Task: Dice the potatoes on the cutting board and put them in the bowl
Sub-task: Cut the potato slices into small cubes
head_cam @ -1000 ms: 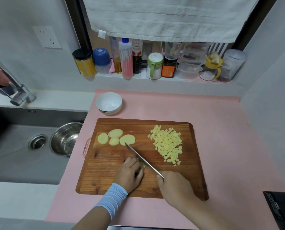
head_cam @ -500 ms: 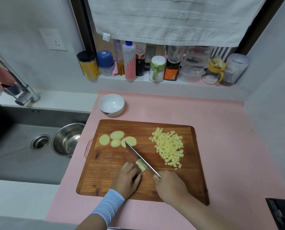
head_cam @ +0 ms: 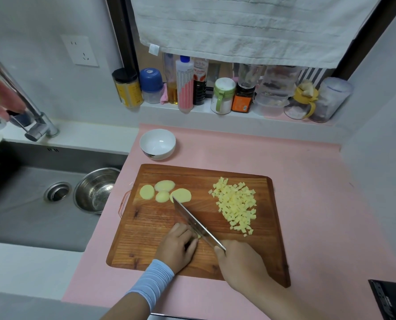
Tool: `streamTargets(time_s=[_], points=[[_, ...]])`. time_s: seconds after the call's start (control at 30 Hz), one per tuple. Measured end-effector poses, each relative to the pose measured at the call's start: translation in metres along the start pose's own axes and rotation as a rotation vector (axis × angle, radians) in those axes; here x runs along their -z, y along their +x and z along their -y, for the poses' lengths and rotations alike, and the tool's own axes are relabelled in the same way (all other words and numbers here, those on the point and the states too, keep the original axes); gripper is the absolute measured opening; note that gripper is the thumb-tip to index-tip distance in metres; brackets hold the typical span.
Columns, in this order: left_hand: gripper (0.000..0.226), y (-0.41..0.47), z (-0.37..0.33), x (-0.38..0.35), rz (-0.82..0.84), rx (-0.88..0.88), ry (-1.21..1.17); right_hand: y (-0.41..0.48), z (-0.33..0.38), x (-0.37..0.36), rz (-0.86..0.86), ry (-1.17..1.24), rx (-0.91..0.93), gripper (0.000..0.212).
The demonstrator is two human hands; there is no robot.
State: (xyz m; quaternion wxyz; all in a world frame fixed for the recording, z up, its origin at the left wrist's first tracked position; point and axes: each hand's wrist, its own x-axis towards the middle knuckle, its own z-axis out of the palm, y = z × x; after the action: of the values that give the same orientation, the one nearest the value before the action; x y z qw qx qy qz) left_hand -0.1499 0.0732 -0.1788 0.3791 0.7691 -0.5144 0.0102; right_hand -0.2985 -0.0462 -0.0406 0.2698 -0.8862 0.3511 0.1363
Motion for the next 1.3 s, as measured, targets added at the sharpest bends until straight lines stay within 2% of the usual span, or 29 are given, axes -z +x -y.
streamTargets(time_s=[0.27, 0.63, 0.8, 1.1, 1.3], points=[[0.009, 0.0, 0.002, -0.001, -0.004, 0.022, -0.003, 0.008, -0.001, -0.007, 0.045, 0.024, -0.045, 0.031], [0.008, -0.011, -0.001, 0.002, -0.045, 0.007, 0.013, 0.021, 0.009, -0.013, 0.018, 0.037, -0.039, 0.03], [0.015, -0.018, 0.004, -0.001, -0.024, -0.005, 0.048, 0.018, 0.009, -0.012, 0.028, 0.056, -0.025, 0.029], [0.005, -0.016, 0.002, 0.0, -0.045, -0.022, 0.045, 0.004, 0.006, -0.003, 0.004, -0.02, 0.069, 0.029], [0.004, -0.017, 0.002, 0.0, -0.048, -0.009, 0.02, -0.003, 0.001, -0.001, 0.001, -0.043, 0.065, 0.028]])
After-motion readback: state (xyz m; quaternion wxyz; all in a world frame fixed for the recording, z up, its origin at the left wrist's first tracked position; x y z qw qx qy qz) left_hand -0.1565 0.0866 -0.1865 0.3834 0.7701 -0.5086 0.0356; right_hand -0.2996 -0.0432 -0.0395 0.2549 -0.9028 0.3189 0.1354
